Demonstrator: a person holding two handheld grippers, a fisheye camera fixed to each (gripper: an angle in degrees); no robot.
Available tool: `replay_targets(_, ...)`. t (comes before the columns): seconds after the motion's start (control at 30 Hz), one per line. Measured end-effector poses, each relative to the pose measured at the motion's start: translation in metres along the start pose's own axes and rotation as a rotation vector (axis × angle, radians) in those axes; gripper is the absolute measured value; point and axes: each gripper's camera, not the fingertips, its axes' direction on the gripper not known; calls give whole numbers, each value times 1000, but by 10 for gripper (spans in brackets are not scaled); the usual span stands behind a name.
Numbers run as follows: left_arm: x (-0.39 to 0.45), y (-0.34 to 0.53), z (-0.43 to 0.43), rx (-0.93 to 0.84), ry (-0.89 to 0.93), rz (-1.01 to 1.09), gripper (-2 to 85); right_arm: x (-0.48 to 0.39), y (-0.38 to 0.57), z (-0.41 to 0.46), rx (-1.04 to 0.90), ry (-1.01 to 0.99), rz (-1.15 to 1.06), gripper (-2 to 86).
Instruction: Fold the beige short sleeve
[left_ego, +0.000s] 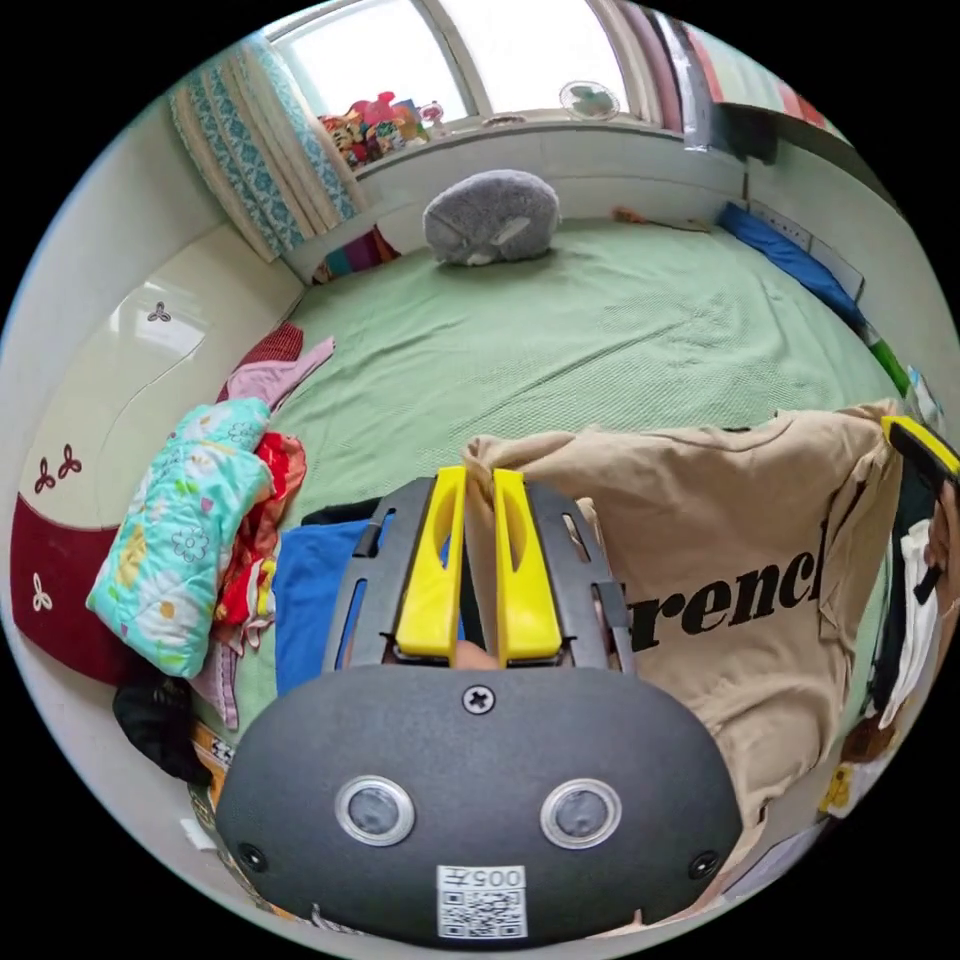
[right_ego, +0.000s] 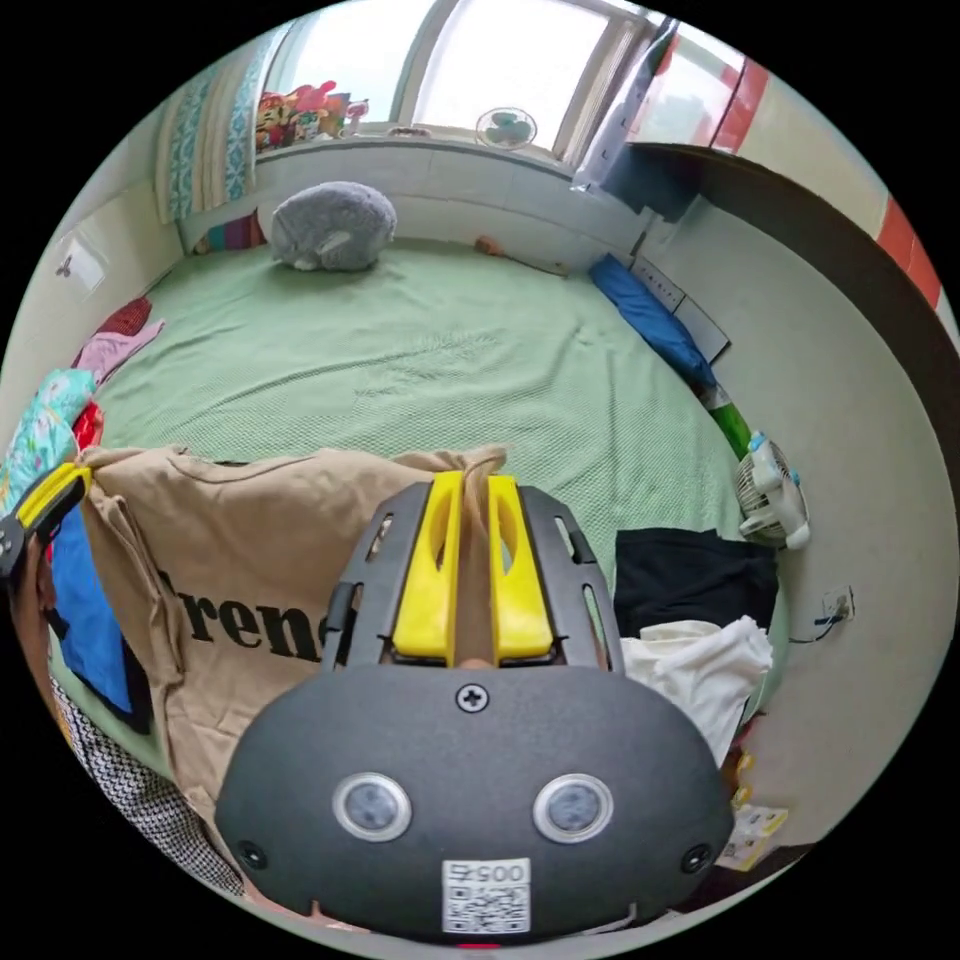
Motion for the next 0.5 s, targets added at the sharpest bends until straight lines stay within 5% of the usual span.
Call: replay_targets(0.5,7,171,-16,-108,301,193,53,31,195,5,-162,-221,-213,43)
